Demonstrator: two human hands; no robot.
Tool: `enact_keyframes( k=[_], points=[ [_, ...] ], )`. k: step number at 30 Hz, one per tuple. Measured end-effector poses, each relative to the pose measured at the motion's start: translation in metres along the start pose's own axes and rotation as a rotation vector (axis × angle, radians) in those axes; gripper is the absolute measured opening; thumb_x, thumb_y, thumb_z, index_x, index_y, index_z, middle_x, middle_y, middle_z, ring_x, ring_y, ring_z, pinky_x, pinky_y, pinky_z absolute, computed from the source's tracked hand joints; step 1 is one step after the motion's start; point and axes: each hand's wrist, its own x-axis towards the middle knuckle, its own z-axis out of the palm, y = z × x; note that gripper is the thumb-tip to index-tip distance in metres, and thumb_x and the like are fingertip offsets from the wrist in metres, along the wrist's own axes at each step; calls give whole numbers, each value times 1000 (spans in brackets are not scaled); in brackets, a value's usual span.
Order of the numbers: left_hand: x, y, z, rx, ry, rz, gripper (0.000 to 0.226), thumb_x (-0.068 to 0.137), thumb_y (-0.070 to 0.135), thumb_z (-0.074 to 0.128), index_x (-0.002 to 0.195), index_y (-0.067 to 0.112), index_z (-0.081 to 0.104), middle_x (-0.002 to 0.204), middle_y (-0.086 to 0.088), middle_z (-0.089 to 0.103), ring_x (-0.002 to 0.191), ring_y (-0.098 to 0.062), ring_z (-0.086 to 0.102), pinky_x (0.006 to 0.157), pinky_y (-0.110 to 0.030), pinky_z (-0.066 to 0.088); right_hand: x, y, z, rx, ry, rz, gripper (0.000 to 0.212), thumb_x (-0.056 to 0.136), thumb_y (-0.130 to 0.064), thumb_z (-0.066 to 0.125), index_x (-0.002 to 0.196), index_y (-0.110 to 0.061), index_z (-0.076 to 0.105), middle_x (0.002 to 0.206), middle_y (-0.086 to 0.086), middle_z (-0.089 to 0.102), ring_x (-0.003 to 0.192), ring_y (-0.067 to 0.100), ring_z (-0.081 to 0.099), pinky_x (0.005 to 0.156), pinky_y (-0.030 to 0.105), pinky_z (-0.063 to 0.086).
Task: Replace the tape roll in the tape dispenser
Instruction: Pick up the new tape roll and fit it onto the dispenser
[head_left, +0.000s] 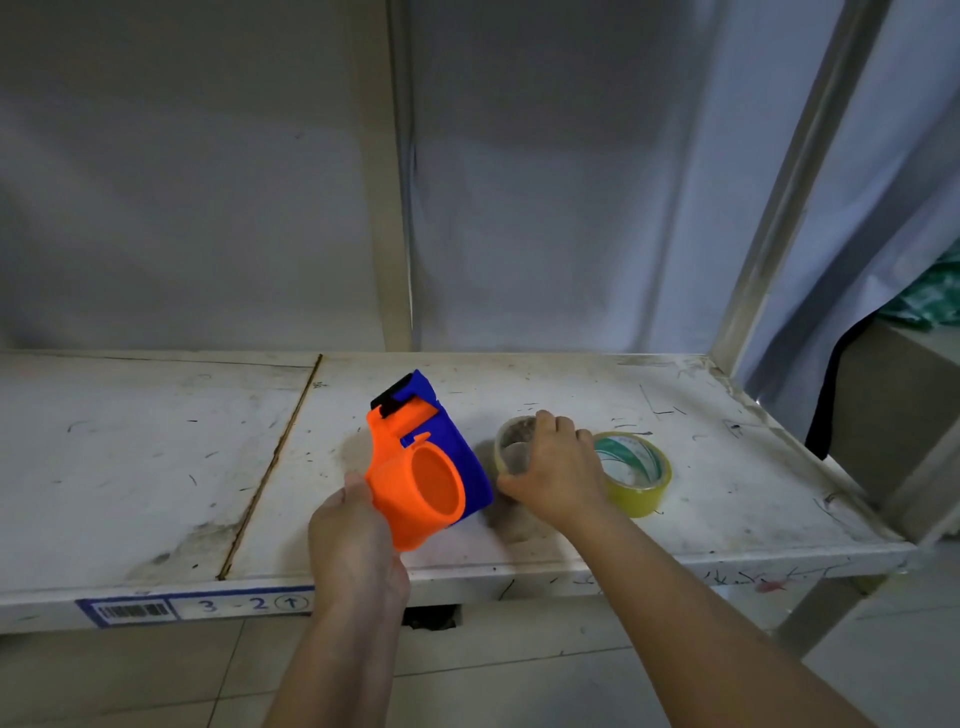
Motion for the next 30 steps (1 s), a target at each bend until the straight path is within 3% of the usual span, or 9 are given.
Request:
enact_keyframes(
  k=[3,7,10,14,18,22,24,27,30],
  points=[
    [-2,1,1,9,-7,9,24,98,28,39,75,26,44,75,2,51,71,-13,51,82,-40,43,3,2,6,-14,12,-19,71,75,-47,66,132,-11,41,130,10,50,117,27,47,94,36,45],
    [-1,-3,2,23,-19,11,10,98,29,38,93,23,44,76,4,50,71,-12,50,82,-39,42,2,5,13,-40,42,-39,65,80,-46,62,130,-10,43,129,11,53,117,27,49,95,36,45],
    [0,-5,1,24,-28,-7,14,98,31,39,101,20,47,80,1,53,79,-18,54,82,-40,43,-3,7,11,-35,39,-71,69,79,-46,65,133,-10,40,134,10,50,123,26,45,99,36,42],
    [-4,-4,2,25,-58,-23,20,98,30,38,85,20,50,78,1,52,76,-17,54,81,-41,43,-15,18,-9,23,114,-99,70,83,-46,62,139,-12,38,144,8,43,133,25,35,105,38,37],
    [-6,-5,1,0,-76,-64,13,98,29,39,97,18,45,77,1,50,72,-13,51,83,-40,42,-22,58,-26,18,240,50,52,86,-38,58,131,-13,50,134,8,53,124,28,42,93,39,43],
    [-7,-4,1,-18,-97,-80,15,98,30,38,100,16,43,77,-1,50,71,-14,51,83,-39,42,-33,95,-30,-95,41,174,60,77,-59,58,127,-25,55,136,3,50,127,29,37,93,43,43],
    [-8,-4,2,-19,-107,-70,15,98,30,37,101,16,43,79,-2,51,72,-14,51,83,-40,43,-37,105,-23,-163,-25,144,50,81,-56,55,126,-33,57,142,1,46,131,32,35,96,45,42],
    [-9,-5,3,-49,-124,-62,13,99,27,37,101,15,42,78,-1,50,73,-15,52,90,-44,44,-36,112,-19,-49,26,98,31,89,-31,56,118,-26,64,137,3,52,116,32,50,88,38,47],
    [-6,-8,4,-84,-142,-62,14,99,27,38,107,16,42,79,-2,49,74,-15,52,94,-47,43,-32,111,-24,307,58,136,20,92,-25,54,103,-10,63,107,9,62,93,29,57,71,33,42]
  ],
)
